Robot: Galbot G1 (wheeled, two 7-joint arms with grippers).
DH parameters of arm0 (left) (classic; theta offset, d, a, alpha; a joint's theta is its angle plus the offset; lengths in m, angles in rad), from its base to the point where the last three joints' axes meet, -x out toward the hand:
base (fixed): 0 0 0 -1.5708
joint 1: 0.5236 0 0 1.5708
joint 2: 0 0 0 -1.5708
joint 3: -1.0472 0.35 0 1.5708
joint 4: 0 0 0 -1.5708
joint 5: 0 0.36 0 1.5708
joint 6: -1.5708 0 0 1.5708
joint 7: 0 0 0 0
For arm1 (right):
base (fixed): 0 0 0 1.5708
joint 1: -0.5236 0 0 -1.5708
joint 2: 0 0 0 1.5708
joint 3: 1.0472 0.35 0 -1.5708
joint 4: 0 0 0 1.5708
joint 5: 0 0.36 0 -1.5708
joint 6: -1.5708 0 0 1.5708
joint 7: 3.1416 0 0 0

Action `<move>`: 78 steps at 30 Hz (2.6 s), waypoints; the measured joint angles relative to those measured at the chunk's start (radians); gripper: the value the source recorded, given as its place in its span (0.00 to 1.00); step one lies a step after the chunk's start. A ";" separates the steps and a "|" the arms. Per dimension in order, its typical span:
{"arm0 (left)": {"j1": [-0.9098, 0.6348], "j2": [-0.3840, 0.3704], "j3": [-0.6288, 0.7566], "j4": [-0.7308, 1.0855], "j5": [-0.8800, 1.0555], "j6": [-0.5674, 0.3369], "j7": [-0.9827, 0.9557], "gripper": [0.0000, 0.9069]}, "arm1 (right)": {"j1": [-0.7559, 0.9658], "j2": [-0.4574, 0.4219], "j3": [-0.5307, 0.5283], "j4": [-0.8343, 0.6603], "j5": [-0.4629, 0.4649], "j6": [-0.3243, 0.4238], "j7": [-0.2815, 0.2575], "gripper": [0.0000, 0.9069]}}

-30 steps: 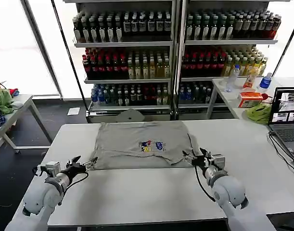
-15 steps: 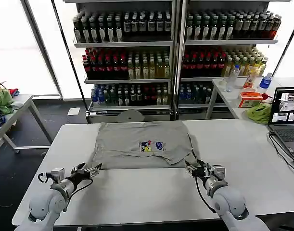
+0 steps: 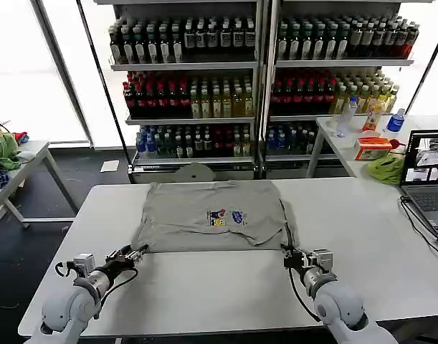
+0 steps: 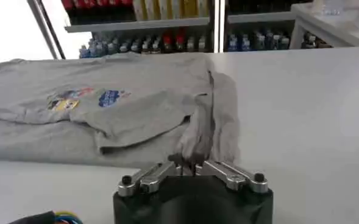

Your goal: Fold and organize the clothes.

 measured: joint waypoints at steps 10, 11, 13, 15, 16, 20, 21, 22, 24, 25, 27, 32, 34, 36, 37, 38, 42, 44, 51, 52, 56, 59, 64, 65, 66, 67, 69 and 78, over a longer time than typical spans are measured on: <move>0.044 -0.004 -0.030 -0.042 -0.019 0.003 0.000 0.01 | -0.027 -0.043 -0.002 0.036 0.033 0.000 0.001 0.00; 0.055 -0.001 -0.033 -0.051 -0.019 0.003 0.000 0.01 | -0.031 -0.051 0.001 0.043 0.037 0.000 0.001 0.00; 0.079 0.004 -0.041 -0.073 -0.018 0.004 -0.001 0.01 | -0.041 -0.066 0.005 0.056 0.047 0.000 -0.001 0.00; 0.106 0.009 -0.050 -0.096 -0.017 0.004 0.000 0.01 | -0.054 -0.083 0.011 0.072 0.057 0.000 -0.005 0.00; 0.120 0.012 -0.056 -0.106 -0.017 0.004 0.001 0.01 | -0.059 -0.092 0.014 0.080 0.061 0.000 -0.007 0.00; 0.183 0.015 -0.081 -0.149 -0.015 0.004 0.004 0.01 | -0.088 -0.129 0.027 0.113 0.078 0.000 -0.012 0.00; 0.198 0.015 -0.089 -0.160 -0.016 0.004 0.005 0.01 | -0.097 -0.136 0.031 0.122 0.081 0.000 -0.013 0.00; 0.214 0.013 -0.097 -0.172 -0.016 0.004 0.006 0.01 | -0.106 -0.141 0.035 0.131 0.083 0.000 -0.014 0.00; 0.245 0.008 -0.114 -0.197 -0.015 0.005 0.007 0.01 | -0.130 -0.146 0.046 0.152 0.084 0.000 -0.014 0.00; 0.260 0.008 -0.123 -0.208 -0.013 0.005 0.007 0.01 | -0.143 -0.148 0.052 0.162 0.084 0.000 -0.014 0.00; 0.290 0.004 -0.141 -0.233 -0.006 0.005 0.009 0.01 | -0.176 -0.152 0.064 0.184 0.081 0.000 -0.016 0.00; 0.359 -0.004 -0.188 -0.286 0.002 0.005 0.016 0.01 | -0.259 -0.163 0.087 0.234 0.068 0.000 -0.020 0.00; 0.385 -0.004 -0.208 -0.305 0.004 0.005 0.019 0.01 | -0.289 -0.167 0.096 0.252 0.062 0.000 -0.021 0.00; 0.410 -0.005 -0.226 -0.323 0.008 0.005 0.023 0.01 | -0.322 -0.173 0.104 0.273 0.055 0.000 -0.022 0.00; 0.421 -0.007 -0.234 -0.331 0.010 0.005 0.024 0.01 | -0.335 -0.175 0.107 0.281 0.053 0.000 -0.022 0.00; 0.431 -0.009 -0.242 -0.338 0.012 0.005 0.025 0.01 | -0.350 -0.177 0.111 0.292 0.051 0.000 -0.022 0.00; 0.475 -0.016 -0.270 -0.369 0.023 0.005 0.030 0.01 | -0.398 -0.180 0.117 0.324 0.038 0.000 -0.023 0.00; 0.495 -0.019 -0.281 -0.381 0.029 0.005 0.031 0.03 | -0.413 -0.180 0.117 0.332 0.030 0.000 -0.022 0.42; 0.538 -0.023 -0.292 -0.413 0.058 0.005 0.039 1.00 | -0.432 -0.194 0.127 0.354 0.026 0.000 -0.025 1.00; 0.542 -0.022 -0.295 -0.417 0.062 0.005 0.041 1.00 | -0.432 -0.196 0.129 0.356 0.027 0.000 -0.026 1.00; 0.555 -0.015 -0.310 -0.426 0.068 0.005 0.041 1.00 | -0.426 -0.205 0.141 0.362 0.036 0.000 -0.034 1.00; 0.571 -0.005 -0.324 -0.432 0.070 0.005 0.045 1.00 | -0.412 -0.213 0.141 0.362 0.046 0.000 -0.039 1.00; 0.580 0.033 -0.356 -0.430 0.058 0.005 0.053 1.00 | -0.343 -0.235 0.133 0.338 0.078 0.000 -0.053 1.00; 0.578 0.042 -0.362 -0.428 0.053 0.005 0.052 1.00 | -0.321 -0.241 0.130 0.329 0.085 0.000 -0.057 1.00; 0.573 0.054 -0.365 -0.425 0.046 0.005 0.052 1.00 | -0.298 -0.245 0.125 0.320 0.091 0.000 -0.062 1.00; 0.567 0.065 -0.367 -0.422 0.040 0.005 0.051 1.00 | -0.275 -0.248 0.120 0.310 0.098 0.000 -0.069 1.00; 0.551 0.089 -0.369 -0.414 0.024 0.005 0.050 1.00 | -0.218 -0.249 0.106 0.282 0.111 -0.001 -0.087 1.00; 0.416 0.210 -0.317 -0.311 -0.052 0.005 0.054 1.00 | 0.122 -0.225 -0.007 0.057 0.116 -0.003 -0.196 1.00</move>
